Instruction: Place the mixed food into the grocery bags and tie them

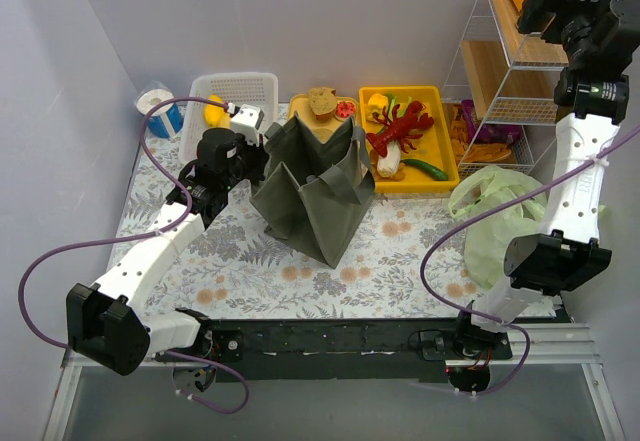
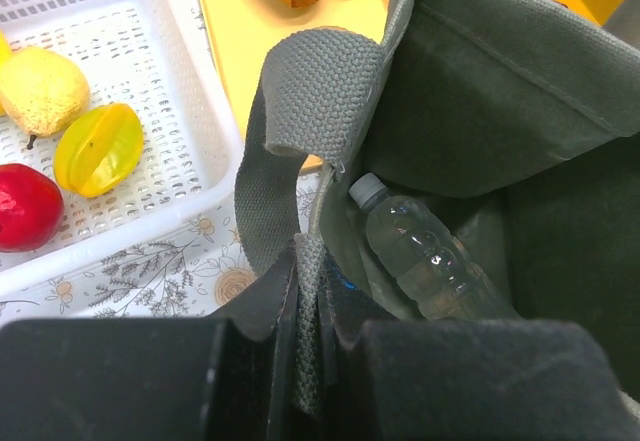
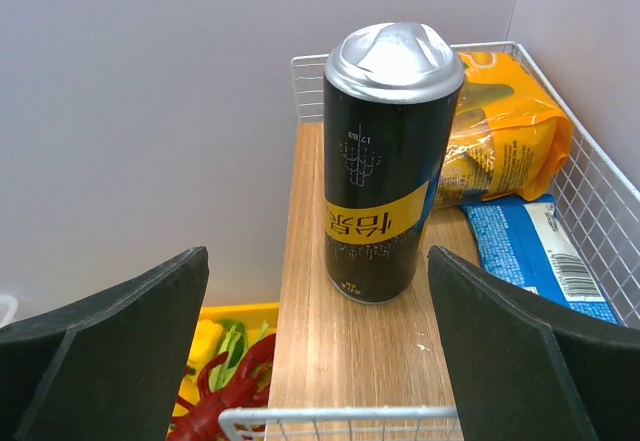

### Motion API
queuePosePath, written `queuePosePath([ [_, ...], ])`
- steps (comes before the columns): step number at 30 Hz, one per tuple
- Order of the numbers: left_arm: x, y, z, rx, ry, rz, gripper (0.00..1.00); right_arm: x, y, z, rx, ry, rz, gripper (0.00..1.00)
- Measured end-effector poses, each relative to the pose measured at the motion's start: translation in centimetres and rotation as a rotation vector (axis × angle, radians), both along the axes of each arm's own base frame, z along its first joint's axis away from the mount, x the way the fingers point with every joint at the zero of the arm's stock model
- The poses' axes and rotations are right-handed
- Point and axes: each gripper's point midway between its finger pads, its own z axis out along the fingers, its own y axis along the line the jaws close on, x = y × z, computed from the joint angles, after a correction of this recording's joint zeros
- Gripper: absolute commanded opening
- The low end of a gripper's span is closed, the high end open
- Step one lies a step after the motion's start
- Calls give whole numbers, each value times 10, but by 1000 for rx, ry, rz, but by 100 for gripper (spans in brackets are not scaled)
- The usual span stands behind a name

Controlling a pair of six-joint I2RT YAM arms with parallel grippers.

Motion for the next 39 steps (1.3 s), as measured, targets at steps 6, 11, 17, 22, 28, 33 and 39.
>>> queuePosePath([
  [6,-1,-2,1,-8,0,-9,0,22,-10,-10,18,-8,-27,97],
  [11,-1,-3,1,-11,1,-13,0,26,-16,-8,26,-24,-58,96],
  [17,-1,-4,1,-17,2,-19,0,40,-24,-5,24,-55,-83,96],
  [22,-3,-8,1,-30,7,-36,0,52,-28,-6,35,-62,-89,95],
  [28,-4,-10,1,-41,11,-47,0,76,-32,-29,71,-29,-84,93],
  [33,-4,-11,2,-41,11,-47,0,80,-30,-25,77,-50,-65,71],
  [39,-4,-11,1,-41,11,-47,0,81,-27,-22,68,-74,-46,41],
])
